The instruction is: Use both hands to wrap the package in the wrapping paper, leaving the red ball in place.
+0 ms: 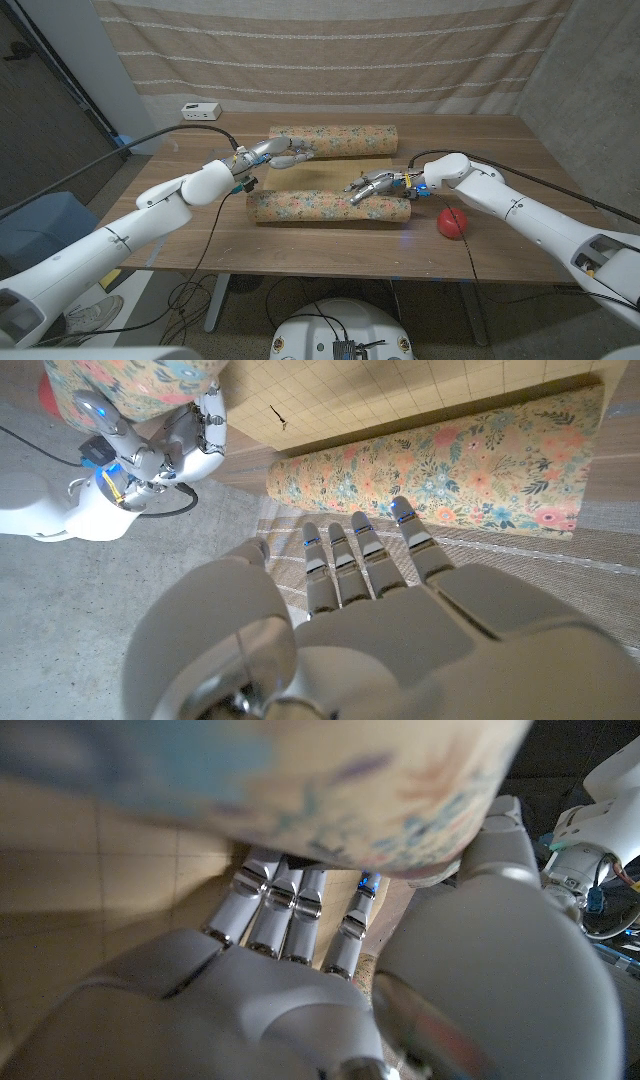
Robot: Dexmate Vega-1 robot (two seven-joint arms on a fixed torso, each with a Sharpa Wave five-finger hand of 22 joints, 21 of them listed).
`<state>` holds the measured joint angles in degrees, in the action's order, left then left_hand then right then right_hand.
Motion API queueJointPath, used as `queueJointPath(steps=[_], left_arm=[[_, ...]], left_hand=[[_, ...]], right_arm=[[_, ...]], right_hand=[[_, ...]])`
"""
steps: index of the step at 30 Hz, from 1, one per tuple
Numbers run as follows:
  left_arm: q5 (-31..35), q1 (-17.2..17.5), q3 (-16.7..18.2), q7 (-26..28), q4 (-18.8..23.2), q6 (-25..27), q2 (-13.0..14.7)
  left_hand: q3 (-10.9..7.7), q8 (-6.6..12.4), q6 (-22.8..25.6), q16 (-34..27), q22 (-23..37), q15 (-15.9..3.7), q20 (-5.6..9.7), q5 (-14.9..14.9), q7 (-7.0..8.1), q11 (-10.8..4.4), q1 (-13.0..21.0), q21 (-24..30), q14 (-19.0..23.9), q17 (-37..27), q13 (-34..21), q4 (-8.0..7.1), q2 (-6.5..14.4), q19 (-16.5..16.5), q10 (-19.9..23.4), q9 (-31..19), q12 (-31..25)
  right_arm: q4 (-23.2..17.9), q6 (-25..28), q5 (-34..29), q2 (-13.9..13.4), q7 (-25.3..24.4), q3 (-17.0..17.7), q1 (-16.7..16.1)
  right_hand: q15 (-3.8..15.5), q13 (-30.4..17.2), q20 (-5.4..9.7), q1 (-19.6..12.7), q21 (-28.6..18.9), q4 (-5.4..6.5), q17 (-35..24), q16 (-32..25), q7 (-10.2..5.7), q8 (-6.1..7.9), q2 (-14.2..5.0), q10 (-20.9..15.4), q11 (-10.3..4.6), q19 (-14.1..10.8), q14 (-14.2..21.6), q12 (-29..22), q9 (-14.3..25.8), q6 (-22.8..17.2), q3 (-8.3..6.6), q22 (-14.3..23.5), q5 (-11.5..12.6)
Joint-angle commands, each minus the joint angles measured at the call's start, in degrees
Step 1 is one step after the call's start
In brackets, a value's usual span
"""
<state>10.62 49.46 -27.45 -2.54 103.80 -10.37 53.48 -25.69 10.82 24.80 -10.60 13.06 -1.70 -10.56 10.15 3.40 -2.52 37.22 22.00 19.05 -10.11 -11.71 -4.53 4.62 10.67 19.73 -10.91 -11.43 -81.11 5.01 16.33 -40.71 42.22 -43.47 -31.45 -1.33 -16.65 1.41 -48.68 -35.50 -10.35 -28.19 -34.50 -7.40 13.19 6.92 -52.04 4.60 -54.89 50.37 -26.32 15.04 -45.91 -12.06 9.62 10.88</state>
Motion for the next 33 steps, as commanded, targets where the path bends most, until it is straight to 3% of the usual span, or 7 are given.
queueJointPath(steps=[1, 4, 11, 13, 17, 22, 33], left_arm=[[14.53, 1.48, -1.37, -1.41, 10.25, 4.08, 4.78], [23.99, 2.69, -2.51, 0.0, 13.62, 6.34, 5.61], [27.65, 3.4, -2.56, -1.43, 14.49, 6.74, 5.5], [30.46, 3.68, -2.65, -1.12, 15.02, 8.04, 5.28], [33.41, 3.38, -3.21, -1.09, 14.18, 9.53, 3.96], [35.25, 1.87, -4.65, -1.55, 11.38, 9.31, 2.44], [40.47, 0.22, -7.87, 2.95, 5.48, 8.87, -0.02]], left_hand=[[1.41, -0.22, -1.75, 0.2, -0.76, -1.58, 0.43, 0.12, 3.58, -2.54, 3.75, -0.81, -2.14, 0.07, 0.04, 6.8, -5.8, -1.17, -1.51, -0.01, -0.12], [3.13, -0.9, -6.07, 0.22, -1.16, -2.07, 0.85, 0.95, 5.64, -3.47, 5.47, -1.45, -3.7, -0.02, 0.01, 9.57, -8.95, -1.87, -2.96, -0.03, -0.04], [7.3, -0.05, -8.05, -0.33, -1.27, -1.38, 0.16, 3.13, 5.75, -2.7, 3.29, -2.15, -4.32, -0.43, -0.28, 9.71, -13.61, -2.67, -3.64, -0.13, -0.64], [7.34, 0.98, -5.63, -1.1, -1.18, -2.66, 1.03, 4.88, 6.28, -3.76, 5.0, -1.55, -2.25, -0.5, -0.43, 10.22, -12.51, -0.95, -0.56, -0.22, -1.95], [4.63, 4.35, 6.93, -2.67, -0.76, -6.51, 3.42, 8.18, 5.93, -5.73, 14.22, 0.83, 5.25, -0.55, -0.76, 12.11, -5.25, 4.27, 11.48, -0.43, -5.85], [4.4, 6.52, 16.5, -3.08, -0.52, -8.41, 4.66, 7.71, 4.63, -7.88, 17.89, 2.27, 10.07, -0.38, -1.39, 12.56, -2.88, 6.31, 19.94, -0.54, -8.34], [5.33, 5.05, 15.18, -2.98, -0.4, -9.25, 5.52, 6.77, 3.51, -7.12, 19.57, 3.2, 12.5, -0.48, -2.43, 12.85, -3.16, 7.21, 18.77, -0.8, -7.55]], right_arm=[[-7.68, -1.22, -2.44, -2.95, -12.41, 1.91, -3.99], [-6.9, -2.74, -2.45, -2.62, -11.8, 1.65, -3.78], [-5.97, -4.06, -3.44, -2.03, -11.77, 1.15, -3.17], [-5.58, -4.09, -3.94, -1.89, -11.14, 0.71, -2.59], [-4.19, -4.96, -4.26, -1.46, -8.68, -0.21, -1.28], [-2.71, -5.74, -4.46, -1.0, -6.52, -0.9, -0.1], [-1.19, -5.92, -5.08, -0.7, -3.65, -1.82, 1.62]], right_hand=[[11.68, -4.03, 2.31, -13.87, -6.88, 7.81, -11.21, -12.42, 14.97, -1.1, -17.22, -24.66, 0.05, -1.64, 27.35, -9.02, -0.69, -14.33, -11.85, 3.18, 0.02], [12.26, -5.28, 2.87, -14.37, -7.48, 7.01, -11.93, -12.33, 13.61, -2.48, -16.9, -24.38, -1.26, -1.21, 27.55, -10.0, -1.37, -11.72, -12.35, 3.02, -0.28], [13.07, -6.74, 4.22, -15.28, -9.19, 5.62, -12.79, -13.04, 12.5, -2.69, -16.56, -25.38, -2.47, -2.46, 29.86, -11.87, -2.11, -10.44, -12.88, 2.87, -0.44], [13.15, -7.03, 4.46, -15.28, -9.64, 5.43, -12.96, -13.26, 12.39, -2.58, -16.49, -25.81, -2.72, -2.66, 30.27, -12.43, -2.29, -10.62, -12.87, 2.84, -0.52], [13.24, -7.58, 4.65, -15.25, -10.29, 5.13, -14.27, -14.28, 12.25, -2.4, -16.4, -26.21, -3.29, -2.52, 30.49, -13.34, -2.57, -11.13, -12.83, 2.79, -0.64], [13.19, -8.28, 4.66, -15.17, -10.63, 4.88, -15.5, -14.86, 11.66, -2.25, -16.26, -25.88, -3.33, -1.78, 30.04, -14.01, -2.8, -11.77, -12.74, 2.75, -0.77], [13.02, -9.22, 3.96, -14.46, -11.28, 4.45, -18.37, -15.65, 11.27, -2.47, -15.48, -24.24, -3.49, 0.43, 28.8, -14.76, -3.21, -11.64, -12.04, 2.63, -0.96]])
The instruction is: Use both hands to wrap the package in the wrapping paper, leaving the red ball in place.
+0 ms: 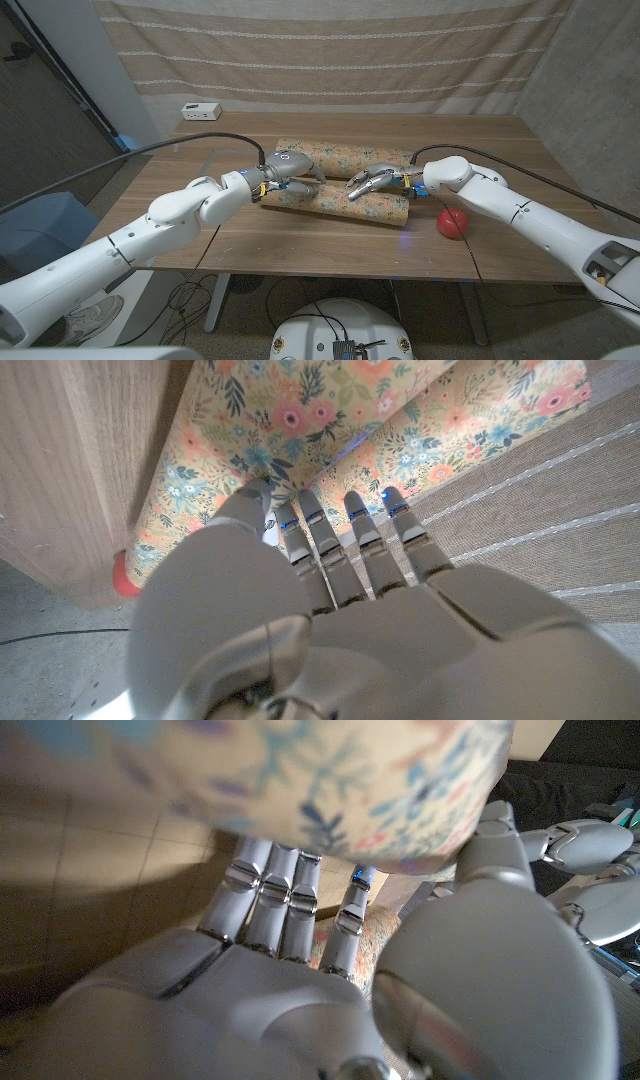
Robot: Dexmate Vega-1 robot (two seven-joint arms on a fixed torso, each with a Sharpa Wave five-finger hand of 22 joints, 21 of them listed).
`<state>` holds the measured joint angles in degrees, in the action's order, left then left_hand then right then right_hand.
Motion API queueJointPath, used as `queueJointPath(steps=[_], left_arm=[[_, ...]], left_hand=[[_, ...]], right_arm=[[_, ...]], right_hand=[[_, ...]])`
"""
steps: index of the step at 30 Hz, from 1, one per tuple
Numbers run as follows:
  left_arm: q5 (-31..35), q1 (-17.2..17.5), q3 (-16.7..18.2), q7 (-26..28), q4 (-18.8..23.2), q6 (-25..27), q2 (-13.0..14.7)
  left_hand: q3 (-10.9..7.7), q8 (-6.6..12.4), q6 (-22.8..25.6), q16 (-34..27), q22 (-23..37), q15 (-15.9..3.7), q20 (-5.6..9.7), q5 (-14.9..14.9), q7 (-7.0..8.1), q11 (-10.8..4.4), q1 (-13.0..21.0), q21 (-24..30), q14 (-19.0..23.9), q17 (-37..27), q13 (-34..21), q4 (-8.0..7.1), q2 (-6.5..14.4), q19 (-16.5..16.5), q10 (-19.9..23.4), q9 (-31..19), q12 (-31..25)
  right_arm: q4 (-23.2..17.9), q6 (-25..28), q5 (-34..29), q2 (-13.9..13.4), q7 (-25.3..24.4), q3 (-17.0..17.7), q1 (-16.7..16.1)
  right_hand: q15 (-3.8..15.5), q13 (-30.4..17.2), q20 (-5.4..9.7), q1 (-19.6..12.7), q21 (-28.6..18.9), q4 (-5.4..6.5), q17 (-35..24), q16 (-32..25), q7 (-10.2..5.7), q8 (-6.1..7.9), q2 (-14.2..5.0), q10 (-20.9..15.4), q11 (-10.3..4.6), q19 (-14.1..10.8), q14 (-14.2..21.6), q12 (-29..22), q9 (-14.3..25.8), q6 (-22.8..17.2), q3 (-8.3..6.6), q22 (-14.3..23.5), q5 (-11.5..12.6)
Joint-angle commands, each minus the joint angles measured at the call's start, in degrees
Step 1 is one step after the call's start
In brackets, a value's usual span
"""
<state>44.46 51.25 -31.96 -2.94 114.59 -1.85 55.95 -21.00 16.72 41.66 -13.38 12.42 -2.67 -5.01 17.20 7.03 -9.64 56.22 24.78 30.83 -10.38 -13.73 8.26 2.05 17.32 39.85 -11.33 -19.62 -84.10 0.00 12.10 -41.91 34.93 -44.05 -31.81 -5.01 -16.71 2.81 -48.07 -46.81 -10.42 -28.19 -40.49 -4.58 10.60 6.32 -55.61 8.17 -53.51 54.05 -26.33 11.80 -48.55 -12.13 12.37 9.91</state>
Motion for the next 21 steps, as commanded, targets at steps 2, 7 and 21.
queueJointPath(steps=[2, 7, 21], left_arm=[[7.42, -1.69, -3.74, 4.39, -6.0, 0.45, -2.8], [8.03, -2.28, -4.55, 5.63, -7.42, 0.0, -3.23], [9.94, -3.33, -6.58, 5.49, -9.21, 1.14, -4.12]], left_hand=[[0.83, -1.13, -2.2, -0.2, 0.27, -8.4, 0.34, -0.36, 0.2, -0.15, 0.74, 0.61, 0.77, -0.3, -0.53, 0.09, -0.68, 0.89, -1.73, -0.42, 0.83], [1.38, -1.52, -2.74, -0.16, 0.32, -8.52, 0.44, -0.54, 0.17, -0.07, 1.03, 0.81, 0.96, -0.42, -0.79, 0.19, -1.26, 0.98, -2.4, -0.51, 1.15], [4.07, -4.91, -10.48, 1.04, 0.4, -7.24, -0.25, -0.4, -0.82, 1.22, 0.12, 0.89, -1.54, -0.98, -1.85, -0.83, -3.5, -0.43, -7.42, -0.78, 3.46]], right_arm=[[2.14, -0.63, -0.97, 0.6, 4.56, -1.57, 2.51], [1.8, -1.26, -2.58, 0.34, 4.89, -2.12, 3.15], [-6.96, -9.38, -16.35, -3.62, -15.12, 2.02, -2.96]], right_hand=[[16.59, -10.0, 1.84, -14.86, -0.1, 4.14, -20.04, -9.42, 8.03, -0.35, -14.6, -18.01, -6.69, 1.16, 23.57, -14.66, -0.1, -7.36, -11.61, -0.16, -0.04], [15.57, -12.35, -0.9, -15.04, 0.16, 2.76, -20.4, -7.05, 6.5, -0.53, -13.61, -9.48, -6.31, 8.95, 18.61, -13.67, -0.04, -2.39, -9.28, -0.06, -0.03], [11.34, -6.38, -3.86, -13.12, 1.67, 3.22, -8.14, 13.08, 0.85, -0.37, -11.41, 25.85, -7.87, 29.73, -19.03, 1.59, 0.02, 16.31, -0.73, -1.57, 2.77]])
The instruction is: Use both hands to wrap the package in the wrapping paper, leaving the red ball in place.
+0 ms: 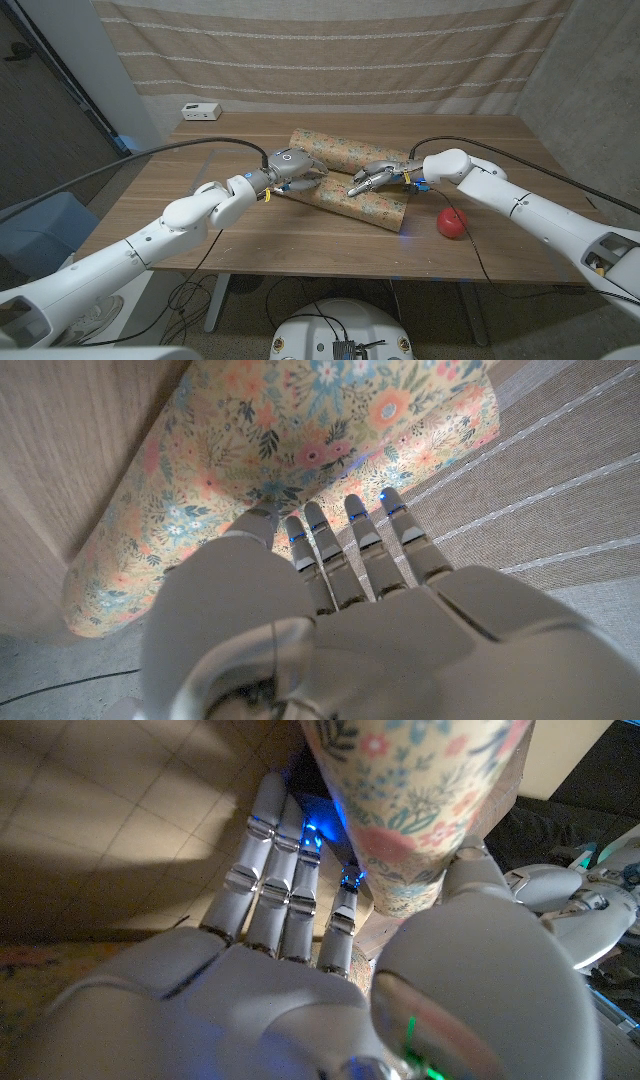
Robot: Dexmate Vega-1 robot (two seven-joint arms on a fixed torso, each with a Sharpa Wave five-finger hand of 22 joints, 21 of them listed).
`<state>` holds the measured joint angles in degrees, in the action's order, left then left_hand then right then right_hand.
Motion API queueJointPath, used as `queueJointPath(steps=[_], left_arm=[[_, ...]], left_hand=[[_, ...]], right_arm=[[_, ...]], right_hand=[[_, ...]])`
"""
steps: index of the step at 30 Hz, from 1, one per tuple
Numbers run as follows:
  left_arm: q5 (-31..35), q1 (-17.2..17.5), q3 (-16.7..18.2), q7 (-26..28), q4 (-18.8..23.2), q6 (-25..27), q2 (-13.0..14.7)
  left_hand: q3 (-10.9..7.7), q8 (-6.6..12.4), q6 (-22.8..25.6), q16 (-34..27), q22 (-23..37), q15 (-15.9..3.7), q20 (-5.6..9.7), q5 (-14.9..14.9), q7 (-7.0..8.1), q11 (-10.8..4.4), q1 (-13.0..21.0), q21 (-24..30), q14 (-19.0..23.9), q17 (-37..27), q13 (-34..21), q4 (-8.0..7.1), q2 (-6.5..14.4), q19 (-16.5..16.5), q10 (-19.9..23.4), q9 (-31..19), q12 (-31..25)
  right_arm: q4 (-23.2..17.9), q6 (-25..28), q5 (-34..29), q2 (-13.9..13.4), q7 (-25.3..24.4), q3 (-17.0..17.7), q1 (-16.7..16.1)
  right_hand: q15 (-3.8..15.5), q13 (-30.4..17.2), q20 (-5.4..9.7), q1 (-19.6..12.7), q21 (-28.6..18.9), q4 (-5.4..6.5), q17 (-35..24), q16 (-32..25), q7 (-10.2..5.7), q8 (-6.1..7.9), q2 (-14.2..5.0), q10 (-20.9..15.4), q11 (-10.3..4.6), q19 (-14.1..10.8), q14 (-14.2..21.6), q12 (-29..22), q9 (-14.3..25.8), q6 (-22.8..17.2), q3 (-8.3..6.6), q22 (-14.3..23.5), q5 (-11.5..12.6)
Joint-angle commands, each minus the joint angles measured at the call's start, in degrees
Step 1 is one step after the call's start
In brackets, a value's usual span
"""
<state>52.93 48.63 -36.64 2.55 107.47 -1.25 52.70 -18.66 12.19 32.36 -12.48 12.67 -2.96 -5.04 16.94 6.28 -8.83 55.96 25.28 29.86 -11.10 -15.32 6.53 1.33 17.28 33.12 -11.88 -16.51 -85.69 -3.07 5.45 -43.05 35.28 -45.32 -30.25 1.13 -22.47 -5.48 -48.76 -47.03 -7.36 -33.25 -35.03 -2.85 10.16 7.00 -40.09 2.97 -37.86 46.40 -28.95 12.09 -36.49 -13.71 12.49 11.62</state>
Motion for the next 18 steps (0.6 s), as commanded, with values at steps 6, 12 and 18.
queueJointPath(steps=[6, 12, 18], left_arm=[[1.51, -1.01, -2.38, -0.68, -2.17, 0.93, -0.97], [1.28, -1.22, -2.71, -1.24, -2.28, 1.17, -1.05], [1.63, -1.49, -2.99, -1.8, -2.09, 1.43, -0.93]], left_hand=[[2.27, -0.87, -2.75, 0.31, 0.12, -6.55, -0.38, -0.03, -0.19, 0.92, 0.03, 0.35, -1.12, -0.36, -0.46, 0.62, -3.09, -0.75, -1.46, -0.25, 0.71], [2.61, -1.04, -3.63, 0.42, 0.09, -6.39, -0.63, 0.12, -0.15, 1.07, -0.14, 0.31, -1.57, -0.45, -0.64, 0.41, -3.14, -1.04, -1.97, -0.26, 0.95], [2.81, -1.0, -3.84, 0.44, 0.08, -6.22, -0.7, 0.19, -0.21, 1.2, -0.31, 0.31, -1.76, -0.5, -0.74, 0.25, -3.15, -1.13, -2.09, -0.27, 1.01]], right_arm=[[-7.22, -10.62, -15.42, -2.95, -26.06, 6.31, -8.26], [-9.08, -13.98, -22.1, -2.62, -39.2, 9.97, -12.98], [-11.53, -14.79, -25.18, -2.97, -45.58, 13.0, -16.4]], right_hand=[[3.63, 1.66, 2.87, -11.06, 4.12, 0.32, 1.55, 15.54, -1.26, 0.88, -10.66, 16.97, -3.64, 19.38, -20.81, 8.21, -0.34, 5.42, 1.91, -2.12, 2.47], [4.3, 2.33, 2.87, -11.49, 4.56, 0.35, 2.51, 16.47, -1.13, 1.96, -11.9, 16.19, -4.43, 19.96, -21.12, 8.55, -0.34, 2.9, 1.29, -2.2, 2.93], [5.16, 2.87, 2.89, -11.53, 4.6, 0.4, 3.3, 16.55, -0.94, 2.53, -12.53, 14.34, -4.68, 19.53, -19.69, 8.4, -0.38, 1.05, 0.97, -2.26, 3.04]])
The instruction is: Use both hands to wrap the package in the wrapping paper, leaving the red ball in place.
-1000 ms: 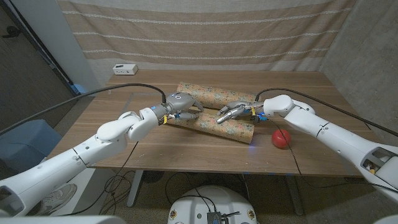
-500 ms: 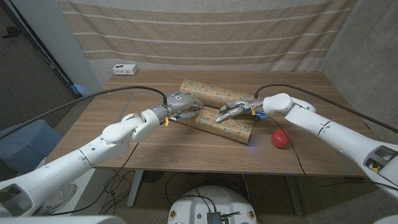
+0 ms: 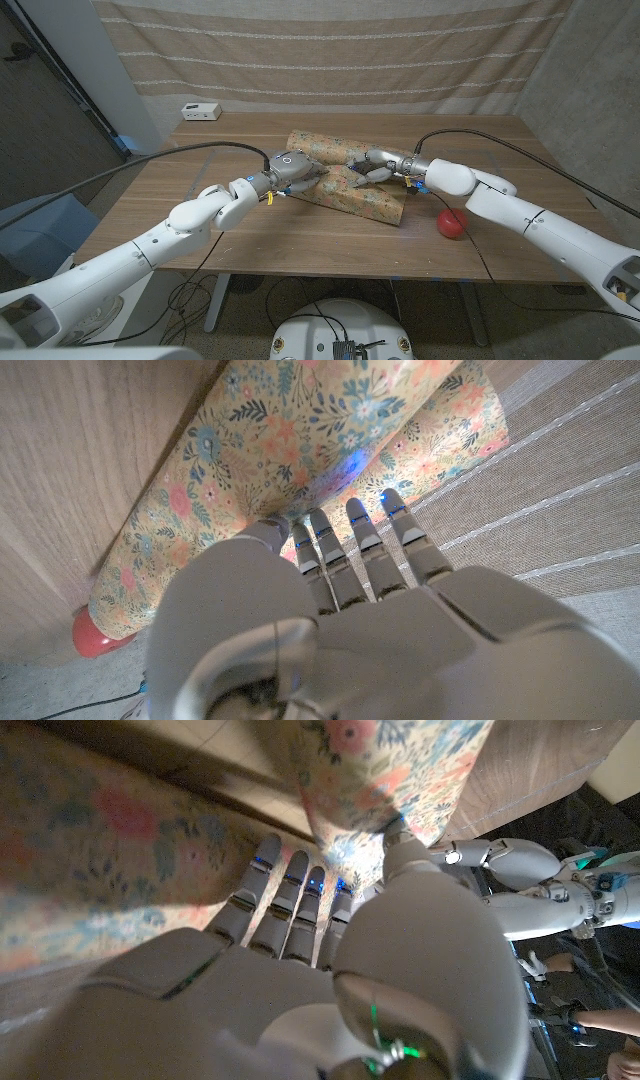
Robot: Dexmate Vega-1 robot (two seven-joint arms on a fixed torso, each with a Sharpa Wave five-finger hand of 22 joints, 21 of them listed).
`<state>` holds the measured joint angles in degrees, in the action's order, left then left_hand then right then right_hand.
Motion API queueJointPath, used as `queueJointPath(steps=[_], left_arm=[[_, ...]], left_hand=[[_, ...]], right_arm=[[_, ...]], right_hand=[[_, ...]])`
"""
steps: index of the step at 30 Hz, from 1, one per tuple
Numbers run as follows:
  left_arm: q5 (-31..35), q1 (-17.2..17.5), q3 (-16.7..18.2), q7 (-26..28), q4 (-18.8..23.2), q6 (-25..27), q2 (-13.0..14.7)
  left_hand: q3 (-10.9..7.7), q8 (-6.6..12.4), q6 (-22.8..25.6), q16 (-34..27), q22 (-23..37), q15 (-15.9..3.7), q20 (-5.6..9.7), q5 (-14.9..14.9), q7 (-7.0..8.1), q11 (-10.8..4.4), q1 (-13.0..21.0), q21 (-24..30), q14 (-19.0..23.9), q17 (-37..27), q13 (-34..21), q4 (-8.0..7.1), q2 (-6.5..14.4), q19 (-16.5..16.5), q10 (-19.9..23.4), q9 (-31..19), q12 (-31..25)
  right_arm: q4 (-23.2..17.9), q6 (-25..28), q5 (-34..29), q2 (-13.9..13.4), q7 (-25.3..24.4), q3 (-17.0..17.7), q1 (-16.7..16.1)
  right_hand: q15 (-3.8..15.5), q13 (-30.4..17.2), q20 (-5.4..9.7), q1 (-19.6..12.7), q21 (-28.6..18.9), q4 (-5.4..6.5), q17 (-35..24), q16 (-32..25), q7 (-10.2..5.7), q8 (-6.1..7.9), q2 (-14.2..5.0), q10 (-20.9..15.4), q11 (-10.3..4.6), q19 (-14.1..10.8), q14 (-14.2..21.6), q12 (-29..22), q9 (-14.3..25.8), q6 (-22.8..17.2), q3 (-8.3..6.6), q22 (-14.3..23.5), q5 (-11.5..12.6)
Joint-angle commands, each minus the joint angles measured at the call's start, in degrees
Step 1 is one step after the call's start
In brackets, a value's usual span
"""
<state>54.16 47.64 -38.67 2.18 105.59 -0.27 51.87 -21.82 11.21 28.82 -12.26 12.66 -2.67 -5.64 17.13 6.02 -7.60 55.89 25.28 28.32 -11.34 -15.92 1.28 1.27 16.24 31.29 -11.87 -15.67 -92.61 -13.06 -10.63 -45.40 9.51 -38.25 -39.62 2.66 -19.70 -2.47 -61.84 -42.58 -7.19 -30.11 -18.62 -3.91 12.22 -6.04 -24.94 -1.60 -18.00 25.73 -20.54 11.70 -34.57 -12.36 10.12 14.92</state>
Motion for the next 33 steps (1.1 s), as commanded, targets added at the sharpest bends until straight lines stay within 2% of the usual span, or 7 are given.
queueJointPath(steps=[1, 6, 10, 20, 24, 29, 33], left_arm=[[0.58, -0.57, -1.01, -1.64, -0.09, 0.55, -0.06], [0.95, -0.71, -1.03, -1.9, 0.32, 0.72, 0.08], [1.49, -0.97, -1.15, -2.15, 0.44, 0.83, 0.07], [1.72, -2.01, -1.51, -2.83, -0.12, 0.4, -0.42], [1.83, -2.41, -1.63, -3.11, -0.28, 0.34, -0.63], [2.09, -2.79, -1.88, -3.64, -0.32, 0.31, -0.78], [2.11, -2.91, -1.91, -3.78, -0.4, 0.41, -0.86]], left_hand=[[6.02, 0.05, -0.21, 0.19, 0.08, -6.59, 0.03, 0.03, 0.16, -0.12, -0.26, 0.35, -0.2, -0.27, -0.18, 5.46, -3.07, -0.03, -0.31, -0.28, 0.2], [6.25, 0.03, -0.6, 0.25, 0.06, -6.47, -0.04, 0.11, 0.15, -0.09, -0.37, 0.3, -0.48, -0.32, -0.29, 5.34, -3.11, -0.25, -0.6, -0.29, 0.34], [6.53, 0.04, -0.87, 0.24, 0.04, -6.35, -0.08, 0.17, 0.17, 0.14, -0.61, 0.3, -0.62, -0.37, -0.39, 5.16, -3.17, -0.34, -0.95, -0.29, 0.49], [7.2, 0.04, -1.52, 0.28, -0.02, -6.0, -0.08, 0.3, 0.18, 0.35, -1.26, 0.26, -1.1, -0.43, -0.63, 4.68, -3.28, -0.68, -1.26, -0.28, 0.64], [7.41, 0.03, -1.75, 0.3, -0.04, -5.95, -0.16, 0.33, 0.14, 0.48, -1.51, 0.23, -1.24, -0.44, -0.71, 4.5, -3.27, -0.8, -1.4, -0.28, 0.71], [7.7, 0.14, -1.74, 0.24, -0.06, -5.95, -0.06, 0.35, 0.13, 0.35, -1.9, 0.27, -1.23, -0.44, -0.8, 4.24, -3.25, -0.77, -1.38, -0.27, 0.71], [7.94, 0.13, -1.94, 0.23, -0.08, -5.87, -0.07, 0.38, -0.07, 0.37, -2.2, 0.28, -1.3, -0.44, -0.87, 4.03, -3.22, -0.81, -1.54, -0.27, 0.78]], right_arm=[[-5.34, -4.56, -9.41, -0.96, -19.85, 6.32, -7.4], [-7.69, -5.66, -9.83, -1.58, -22.53, 8.59, -10.02], [-11.32, -5.3, -11.63, -2.67, -22.96, 9.85, -12.22], [-21.16, 3.37, -22.84, -6.34, -18.1, 9.83, -15.54], [-21.62, 3.51, -25.19, -6.48, -17.71, 9.02, -15.84], [-20.9, 2.95, -25.88, -6.47, -15.11, 7.67, -15.02], [-20.38, 2.85, -26.8, -6.34, -13.23, 6.55, -14.38]], right_hand=[[3.46, 0.25, -0.45, 2.08, 0.14, 0.39, 0.41, 0.26, 0.33, 0.43, 0.97, -0.9, 0.2, -0.54, 1.17, 0.11, 0.0, -0.94, -0.03, 0.09, -0.36], [2.61, 1.07, -1.8, 5.69, 1.14, 1.84, 1.36, 1.36, 0.55, -0.5, 2.37, 0.59, 0.84, 0.84, 0.25, 1.59, -0.04, 1.02, 1.78, 0.02, -0.54], [5.14, 2.02, -0.18, 4.89, -0.23, 0.95, 1.04, -2.1, 0.64, 0.99, 1.4, -5.9, 0.34, -4.19, 9.38, 0.04, -0.11, -3.49, 1.07, 0.19, 0.34], [2.83, 2.64, -1.67, 8.93, -0.89, 2.05, 0.51, -2.51, 0.46, 0.45, 4.27, -6.31, 0.71, -6.46, 10.43, 0.59, -0.09, -3.28, 3.62, 0.33, 0.45], [2.81, 3.09, -1.8, 8.63, -0.61, 1.73, 1.09, -1.8, -0.13, 1.8, 3.9, -9.37, -0.28, -6.2, 10.96, -0.19, -0.13, -7.75, 3.27, 0.32, 1.23], [2.97, 3.47, -1.77, 8.32, -0.42, 1.47, 1.43, -1.3, -0.93, 2.67, 3.53, -11.23, 0.41, -6.09, 11.18, -0.58, -0.29, -11.24, 2.92, 0.3, 1.58], [3.54, 4.08, -1.25, 8.05, -0.7, 1.14, 1.43, -2.46, -0.52, 3.26, 3.14, -16.05, 0.1, -7.35, 14.87, -1.84, -0.57, -14.95, 2.7, 0.29, 1.75]])
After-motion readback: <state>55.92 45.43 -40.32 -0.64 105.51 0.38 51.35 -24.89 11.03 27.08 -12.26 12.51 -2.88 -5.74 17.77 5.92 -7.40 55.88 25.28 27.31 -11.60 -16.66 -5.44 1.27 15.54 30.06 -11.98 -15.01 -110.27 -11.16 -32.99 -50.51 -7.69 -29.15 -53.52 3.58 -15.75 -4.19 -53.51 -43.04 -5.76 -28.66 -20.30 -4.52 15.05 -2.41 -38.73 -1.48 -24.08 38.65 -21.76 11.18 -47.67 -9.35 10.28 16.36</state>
